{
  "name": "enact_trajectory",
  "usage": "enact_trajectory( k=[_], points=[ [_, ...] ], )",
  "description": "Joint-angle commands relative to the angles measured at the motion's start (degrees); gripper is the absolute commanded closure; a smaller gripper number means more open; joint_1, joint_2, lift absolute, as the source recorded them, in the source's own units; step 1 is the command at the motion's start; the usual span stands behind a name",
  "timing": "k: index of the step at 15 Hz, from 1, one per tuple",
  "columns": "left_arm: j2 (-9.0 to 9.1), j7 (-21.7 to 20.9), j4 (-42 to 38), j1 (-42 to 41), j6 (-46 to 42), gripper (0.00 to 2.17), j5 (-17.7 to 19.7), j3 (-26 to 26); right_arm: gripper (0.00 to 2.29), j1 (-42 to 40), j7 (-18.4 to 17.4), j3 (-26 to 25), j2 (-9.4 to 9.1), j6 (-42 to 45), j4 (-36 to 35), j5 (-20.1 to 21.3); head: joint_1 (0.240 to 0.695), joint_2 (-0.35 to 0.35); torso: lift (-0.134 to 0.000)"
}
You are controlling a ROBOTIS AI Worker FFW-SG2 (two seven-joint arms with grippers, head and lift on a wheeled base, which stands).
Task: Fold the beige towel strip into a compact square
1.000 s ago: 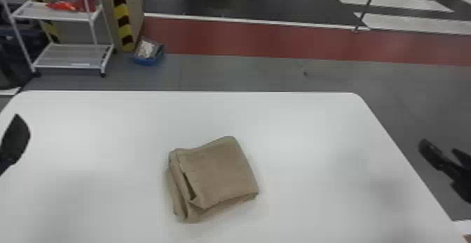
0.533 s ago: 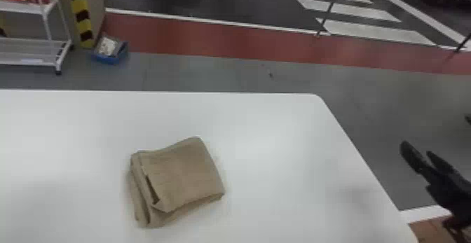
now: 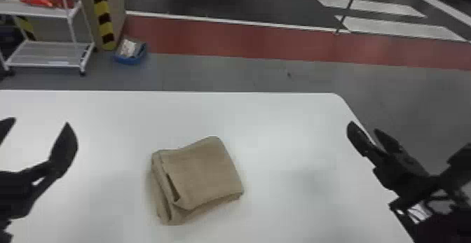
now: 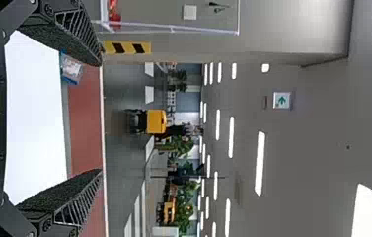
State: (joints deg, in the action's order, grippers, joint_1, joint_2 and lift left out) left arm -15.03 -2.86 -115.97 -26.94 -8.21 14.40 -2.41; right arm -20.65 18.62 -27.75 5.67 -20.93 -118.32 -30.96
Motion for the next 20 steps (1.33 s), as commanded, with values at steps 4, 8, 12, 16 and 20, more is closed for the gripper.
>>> enact_trajectory(
  k=[4, 8, 12, 16, 20],
  points=[
    [-0.18, 2.3, -3.4, 0.7, 9.0, 0.13, -2.7, 7.5, 0.17, -0.7, -5.5, 20.1, -2.07, 5.3, -1.9, 10.0, 0.695, -0.113, -0.124],
    [0.18, 6.3, -6.0, 1.5, 17.3, 0.13, -1.7, 8.7, 0.17, -1.1, -7.9, 24.9, -2.24, 8.5, -0.2, 12.2, 0.695, -0.040, -0.124],
    [1.58, 17.0, -5.4, 4.8, 19.4, 0.14, -2.1, 10.2, 0.17, -1.1, -9.2, 25.9, -2.07, 9.2, -1.3, 16.7, 0.695, -0.001, -0.124],
    [1.58, 19.2, 0.4, 5.3, 1.8, 0.15, -3.9, 12.7, 0.18, -1.2, -7.8, 24.2, -1.45, 10.8, -1.1, 16.6, 0.695, 0.017, -0.124],
    [1.58, 19.1, 1.0, 5.4, 1.3, 0.15, -3.9, 13.5, 0.19, -1.3, -7.9, 23.7, -1.45, 6.7, -1.7, 15.8, 0.695, -0.007, -0.124]
  ],
)
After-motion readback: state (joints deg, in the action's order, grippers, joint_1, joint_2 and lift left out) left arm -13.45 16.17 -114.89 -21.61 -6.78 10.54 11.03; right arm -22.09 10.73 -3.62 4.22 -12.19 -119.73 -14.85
